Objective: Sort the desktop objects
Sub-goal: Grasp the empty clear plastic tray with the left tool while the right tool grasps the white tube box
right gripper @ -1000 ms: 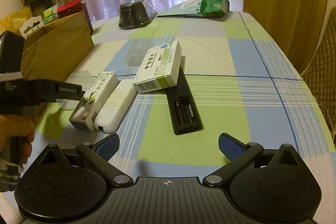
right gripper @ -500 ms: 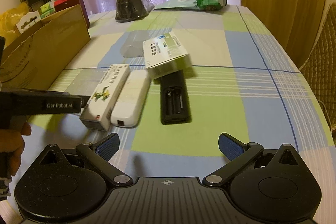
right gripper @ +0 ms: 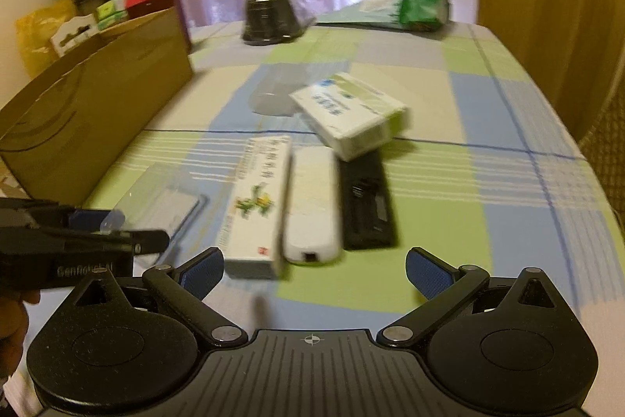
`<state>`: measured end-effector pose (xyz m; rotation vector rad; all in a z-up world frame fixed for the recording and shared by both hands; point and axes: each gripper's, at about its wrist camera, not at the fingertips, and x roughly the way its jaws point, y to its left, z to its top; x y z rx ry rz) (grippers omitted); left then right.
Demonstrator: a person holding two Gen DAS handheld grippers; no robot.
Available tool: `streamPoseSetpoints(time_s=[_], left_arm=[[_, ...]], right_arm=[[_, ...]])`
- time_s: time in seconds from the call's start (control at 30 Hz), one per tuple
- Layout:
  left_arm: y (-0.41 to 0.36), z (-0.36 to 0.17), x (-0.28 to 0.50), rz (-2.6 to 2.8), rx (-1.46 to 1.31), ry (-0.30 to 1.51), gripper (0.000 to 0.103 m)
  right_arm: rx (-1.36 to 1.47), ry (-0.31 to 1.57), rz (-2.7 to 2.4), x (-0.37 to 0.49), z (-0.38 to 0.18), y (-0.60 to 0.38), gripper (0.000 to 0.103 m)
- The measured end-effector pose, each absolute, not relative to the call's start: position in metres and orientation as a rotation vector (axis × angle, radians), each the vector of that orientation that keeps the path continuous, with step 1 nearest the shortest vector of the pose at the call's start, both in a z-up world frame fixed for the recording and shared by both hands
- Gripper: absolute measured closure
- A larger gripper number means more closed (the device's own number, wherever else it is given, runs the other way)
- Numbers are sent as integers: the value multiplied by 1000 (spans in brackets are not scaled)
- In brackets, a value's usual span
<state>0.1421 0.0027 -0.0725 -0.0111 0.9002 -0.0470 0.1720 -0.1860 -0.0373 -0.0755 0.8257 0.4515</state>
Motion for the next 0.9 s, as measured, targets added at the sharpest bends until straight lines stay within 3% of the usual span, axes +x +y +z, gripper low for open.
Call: streamPoseSetpoints(time_s=[0.07,0.1,0.2,0.3,0.5,0.7,0.8,0.87,0.9], left_arm=[[8,-73,139,-40,-15,902,52],[10,-73,137,-37,-18,902,52],[15,-73,134,-29,-32,901,50],[17,-74,132,-23,-31,901,47],[17,-75,128,-35,-12,905,46],[7,-71,120,-63,31,893,45],[2,-71,120,-51,67,882,32],[1,-72,124,-37,76,885,32],[1,-73,127,-29,78,890,32]], right_arm=[[-108,822,464,174,-40,-174,8],[-124,819,470,176,-41,-168,19],[-173,813,488,179,-45,-150,22],[-221,806,507,183,-49,-132,50],[-255,827,507,183,-55,-122,65],[-259,880,526,146,-49,-153,65],[-266,881,515,128,-48,-168,65],[-264,869,508,122,-49,-173,52],[-263,863,504,119,-49,-175,37]])
